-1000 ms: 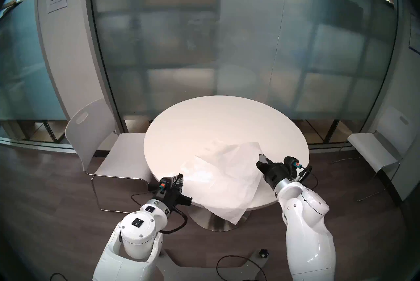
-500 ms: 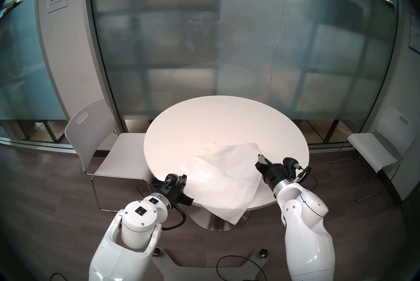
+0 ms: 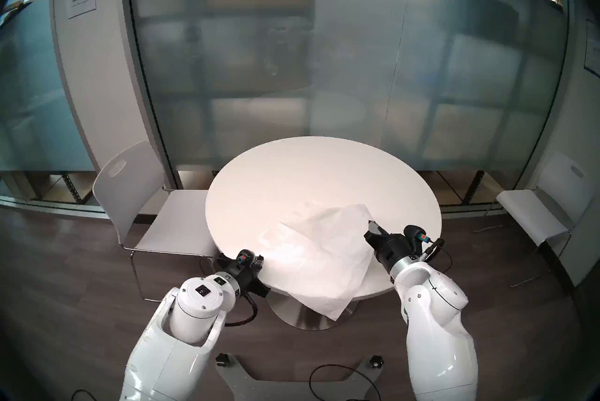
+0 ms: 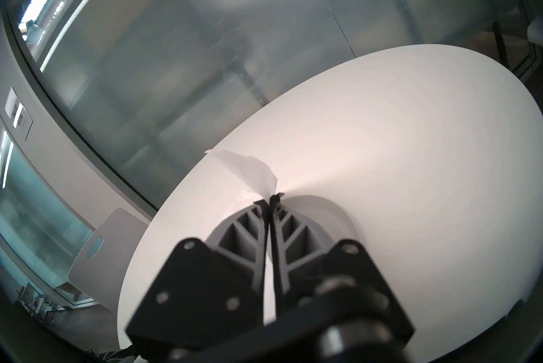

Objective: Fold the napkin in half twice and place it beside the plate

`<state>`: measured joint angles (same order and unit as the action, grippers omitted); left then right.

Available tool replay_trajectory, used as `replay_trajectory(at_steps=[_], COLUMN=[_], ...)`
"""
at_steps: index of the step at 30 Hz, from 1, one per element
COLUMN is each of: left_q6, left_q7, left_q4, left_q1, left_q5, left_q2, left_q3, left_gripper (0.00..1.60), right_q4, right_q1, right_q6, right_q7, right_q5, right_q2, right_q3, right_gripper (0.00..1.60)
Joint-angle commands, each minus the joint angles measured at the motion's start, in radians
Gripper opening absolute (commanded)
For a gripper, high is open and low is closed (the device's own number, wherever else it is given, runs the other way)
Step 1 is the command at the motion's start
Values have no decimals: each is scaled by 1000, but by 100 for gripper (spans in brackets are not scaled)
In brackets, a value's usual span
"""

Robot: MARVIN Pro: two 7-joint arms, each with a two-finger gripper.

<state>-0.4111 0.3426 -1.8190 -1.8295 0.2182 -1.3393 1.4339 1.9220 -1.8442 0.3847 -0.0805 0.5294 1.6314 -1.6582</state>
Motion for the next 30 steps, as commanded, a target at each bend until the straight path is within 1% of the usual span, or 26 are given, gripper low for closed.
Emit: replay_trajectory(at_steps=[1, 5, 14, 16, 20, 25, 30], left_q6=[14, 18, 42, 46, 62, 76, 82], left_q7=[11, 34, 69, 92, 104, 120, 113], left_q4=[-14, -27, -62, -83, -92, -99, -103], left_q1=[38, 20, -51, -80, -101, -112, -103], left_q5=[-2, -2, 0, -2, 3, 5, 10], left_q2=[11, 26, 58, 79, 96, 109, 102], left_q3=[6, 6, 11, 14, 15, 15, 15], left_gripper=[11, 10, 4, 1, 0, 1, 0], right_q4=[16, 14, 1, -2, -7, -18, -29], right_q1=[21, 36, 79, 89, 102, 124, 133], right_q6=[-5, -3, -8, -8, -8, -6, -12], right_q7=[9, 19, 50, 55, 63, 73, 81], right_q5=[10, 17, 30, 32, 33, 30, 31], right_q2=[-5, -9, -18, -21, -25, -30, -31], right_q3=[11, 24, 53, 64, 77, 102, 115], right_gripper=[33, 32, 31, 31, 30, 29, 27])
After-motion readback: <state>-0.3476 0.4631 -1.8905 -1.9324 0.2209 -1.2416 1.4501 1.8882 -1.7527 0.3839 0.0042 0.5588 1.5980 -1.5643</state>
